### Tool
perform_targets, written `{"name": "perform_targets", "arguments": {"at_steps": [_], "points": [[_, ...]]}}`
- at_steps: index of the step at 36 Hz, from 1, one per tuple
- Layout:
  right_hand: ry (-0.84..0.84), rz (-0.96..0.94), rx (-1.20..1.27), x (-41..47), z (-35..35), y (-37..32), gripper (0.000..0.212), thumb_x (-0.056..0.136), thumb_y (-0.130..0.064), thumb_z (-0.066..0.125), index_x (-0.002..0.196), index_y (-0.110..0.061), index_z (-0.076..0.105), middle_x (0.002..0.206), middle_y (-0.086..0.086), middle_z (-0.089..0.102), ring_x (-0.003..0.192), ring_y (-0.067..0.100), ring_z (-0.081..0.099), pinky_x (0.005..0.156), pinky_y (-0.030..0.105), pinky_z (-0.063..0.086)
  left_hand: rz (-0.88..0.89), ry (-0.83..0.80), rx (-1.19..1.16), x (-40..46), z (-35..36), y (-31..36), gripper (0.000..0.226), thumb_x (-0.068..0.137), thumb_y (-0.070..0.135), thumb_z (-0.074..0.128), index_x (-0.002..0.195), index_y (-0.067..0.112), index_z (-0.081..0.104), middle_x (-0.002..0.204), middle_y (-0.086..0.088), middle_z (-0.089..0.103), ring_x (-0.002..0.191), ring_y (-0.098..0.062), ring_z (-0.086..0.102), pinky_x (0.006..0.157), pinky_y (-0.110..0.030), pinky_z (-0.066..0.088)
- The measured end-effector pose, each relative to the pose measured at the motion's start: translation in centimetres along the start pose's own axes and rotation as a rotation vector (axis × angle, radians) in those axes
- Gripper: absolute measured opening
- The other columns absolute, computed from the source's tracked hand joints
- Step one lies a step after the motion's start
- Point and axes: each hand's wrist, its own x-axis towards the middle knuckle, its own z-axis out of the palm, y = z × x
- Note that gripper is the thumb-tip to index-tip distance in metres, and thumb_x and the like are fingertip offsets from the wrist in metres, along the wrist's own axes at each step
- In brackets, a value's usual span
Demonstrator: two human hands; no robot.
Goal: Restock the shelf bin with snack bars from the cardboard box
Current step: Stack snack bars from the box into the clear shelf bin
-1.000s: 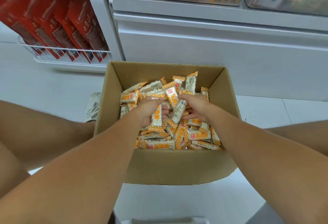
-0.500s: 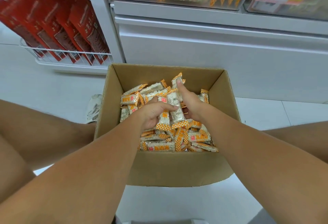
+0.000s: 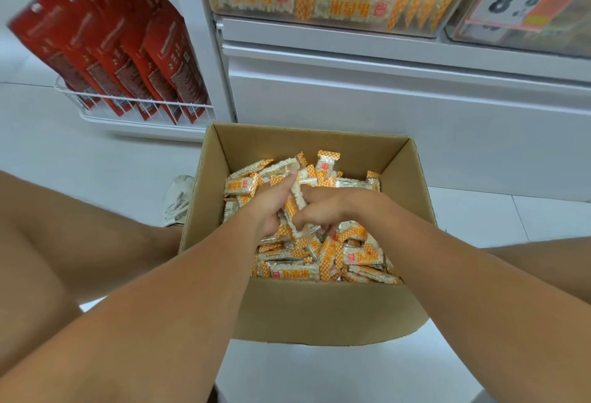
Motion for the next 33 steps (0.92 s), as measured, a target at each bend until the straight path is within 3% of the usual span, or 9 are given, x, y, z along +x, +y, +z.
{"name": "perform_targets", "arguments": {"at_steps": [3,10,14,17,20,23,26,29,33], "points": [[-0.022,0.011,-0.098,-1.6,-0.9,-0.8,0.075,0.088,-0.029,0.073,0.146,-0.003,0.033,0.120,0.017,0.056,0.091,0.026,0.069,0.069,0.031,0.061,0.002,-0.018,0.026,-3.1,1.0,1.7,0.152,0.024,0.089,0.078,0.154,0.026,0.033,0.148,-0.006,0.053,0.127,-0.028,0.059,0.099,-0.048,0.052],[0.055,-0.007,-0.397,-5.2,-1.6,-2.8,0.064,0.091,-0.026,0.061,0.143,0.004,0.039,0.099,0.010,0.063,0.075,0.019,0.060,0.060,0.025,0.049,-0.036,-0.133,0.102,-4.5,1.3,3.8,0.123,0.032,0.077,0.090,0.135,0.018,0.059,0.126,-0.010,0.070,0.113,-0.030,0.068,0.103,-0.053,0.050],[0.264,-0.161,-0.397,-8.4,-4.8,-3.0,0.031,0.093,-0.016,0.068,0.119,-0.001,0.062,0.094,0.012,0.068,0.069,0.018,0.063,0.056,0.026,0.051,0.095,-0.257,0.104,-8.4,2.7,7.2,0.022,0.067,0.026,0.086,0.083,0.012,0.079,0.090,-0.011,0.075,0.076,-0.025,0.071,0.082,-0.044,0.057],[0.457,-0.277,-0.071,-11.5,-8.6,-2.6,0.056,0.076,-0.031,0.088,0.120,-0.014,0.059,0.109,0.004,0.063,0.067,-0.002,0.062,0.062,0.022,0.055,0.193,-0.335,0.118,-11.1,4.4,10.9,0.002,0.082,0.009,0.071,0.080,0.009,0.071,0.085,-0.013,0.065,0.071,-0.024,0.063,0.075,-0.039,0.054],[0.429,-0.349,0.110,-14.7,-12.1,-3.1,0.100,0.066,-0.022,0.094,0.146,-0.035,0.035,0.142,-0.006,0.040,0.102,0.013,0.066,0.079,0.033,0.062,0.359,-0.321,0.195,-14.7,7.0,15.1,0.011,0.083,0.000,0.068,0.086,0.010,0.065,0.065,-0.008,0.063,0.058,-0.020,0.062,0.062,-0.032,0.054],[0.330,-0.481,0.152,-17.2,-15.2,-4.7,0.121,0.062,-0.008,0.094,0.153,-0.046,0.025,0.153,-0.011,0.034,0.117,0.017,0.063,0.093,0.041,0.058,0.504,-0.370,0.309,-18.4,10.0,18.6,0.035,0.080,-0.005,0.070,0.108,0.012,0.059,0.084,-0.014,0.070,0.075,-0.027,0.070,0.073,-0.043,0.058],[0.353,-0.593,0.258,-18.7,-18.0,-5.9,0.115,0.060,0.001,0.092,0.152,-0.039,0.035,0.149,-0.005,0.045,0.122,0.016,0.062,0.097,0.048,0.055,0.585,-0.312,0.347,-20.7,12.1,22.2,0.076,0.071,0.002,0.080,0.128,0.015,0.033,0.106,-0.020,0.068,0.083,-0.030,0.074,0.073,-0.049,0.062],[0.315,-0.718,0.412,-19.2,-20.0,-6.6,0.104,0.057,0.005,0.090,0.143,-0.035,0.048,0.139,0.012,0.057,0.122,0.033,0.062,0.096,0.056,0.054,0.634,-0.251,0.407,-21.8,13.4,25.4,0.081,0.076,0.011,0.080,0.133,0.018,0.023,0.100,-0.017,0.064,0.080,-0.026,0.074,0.071,-0.045,0.063],[0.442,-0.834,0.543,-18.7,-22.3,-7.4,0.087,0.059,0.012,0.084,0.134,-0.020,0.055,0.129,0.019,0.064,0.105,0.030,0.067,0.076,0.040,0.060,0.815,-0.053,0.618,-21.4,14.2,29.6,0.102,0.048,0.056,0.086,0.129,0.010,0.046,0.113,-0.010,0.062,0.092,-0.014,0.065,0.065,-0.028,0.057]]}}
